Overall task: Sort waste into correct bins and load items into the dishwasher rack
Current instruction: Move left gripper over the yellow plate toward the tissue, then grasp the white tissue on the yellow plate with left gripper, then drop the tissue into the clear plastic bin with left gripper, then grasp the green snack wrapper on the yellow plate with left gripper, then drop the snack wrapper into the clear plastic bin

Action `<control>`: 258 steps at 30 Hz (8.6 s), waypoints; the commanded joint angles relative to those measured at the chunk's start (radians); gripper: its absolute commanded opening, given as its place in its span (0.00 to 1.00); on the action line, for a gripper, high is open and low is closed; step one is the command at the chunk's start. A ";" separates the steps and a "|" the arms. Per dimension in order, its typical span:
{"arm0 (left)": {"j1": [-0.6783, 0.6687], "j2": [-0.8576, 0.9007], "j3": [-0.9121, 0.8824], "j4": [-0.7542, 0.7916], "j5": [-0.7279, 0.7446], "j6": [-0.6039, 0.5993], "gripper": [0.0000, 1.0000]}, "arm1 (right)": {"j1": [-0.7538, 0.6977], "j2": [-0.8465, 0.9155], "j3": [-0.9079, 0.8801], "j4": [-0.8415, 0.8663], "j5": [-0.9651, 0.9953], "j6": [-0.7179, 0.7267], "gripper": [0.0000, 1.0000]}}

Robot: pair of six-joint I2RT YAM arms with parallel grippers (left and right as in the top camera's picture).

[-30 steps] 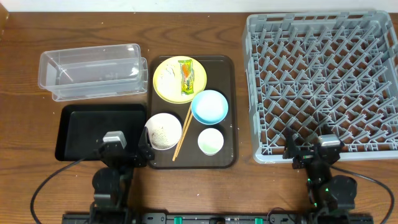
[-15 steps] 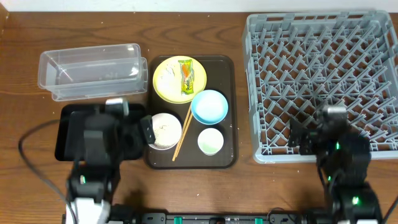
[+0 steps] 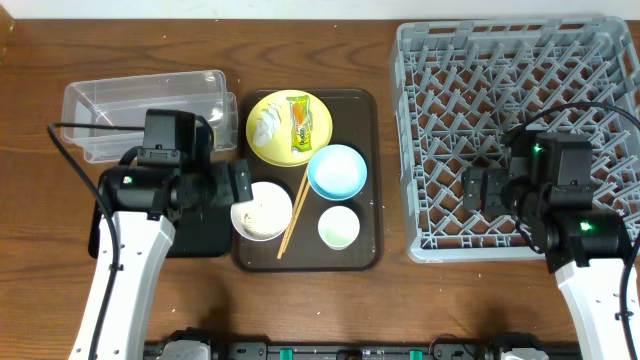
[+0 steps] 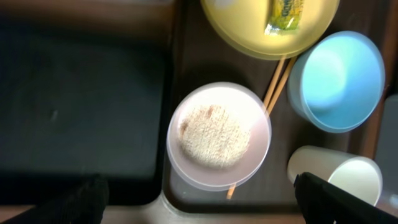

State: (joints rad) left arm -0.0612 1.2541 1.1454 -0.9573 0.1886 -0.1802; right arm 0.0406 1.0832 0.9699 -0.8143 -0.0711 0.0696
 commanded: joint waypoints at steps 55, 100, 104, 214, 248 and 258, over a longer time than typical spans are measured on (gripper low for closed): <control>-0.112 0.430 0.019 0.731 -0.148 0.161 0.21 | 0.006 -0.006 0.024 0.000 -0.041 0.012 0.99; -0.104 0.544 -0.027 0.563 -0.262 0.067 0.57 | 0.006 -0.006 0.023 -0.002 -0.038 0.012 0.99; -0.104 0.558 -0.027 0.578 -0.270 0.067 0.57 | 0.006 -0.006 0.023 -0.002 -0.038 0.012 0.99; -0.254 0.706 -0.018 0.891 -0.023 0.082 0.15 | 0.006 -0.006 0.023 -0.010 -0.031 0.012 0.99; 0.185 0.441 -0.018 0.825 -0.226 -0.383 0.42 | 0.006 -0.006 0.023 -0.013 -0.031 0.012 0.99; 0.177 0.330 -0.017 0.811 -0.134 -0.294 0.46 | 0.006 -0.006 0.023 -0.013 -0.031 0.012 0.99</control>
State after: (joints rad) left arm 0.1223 1.6577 1.1172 -0.1337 -0.0059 -0.5182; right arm 0.0406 1.0836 0.9718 -0.8261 -0.1036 0.0719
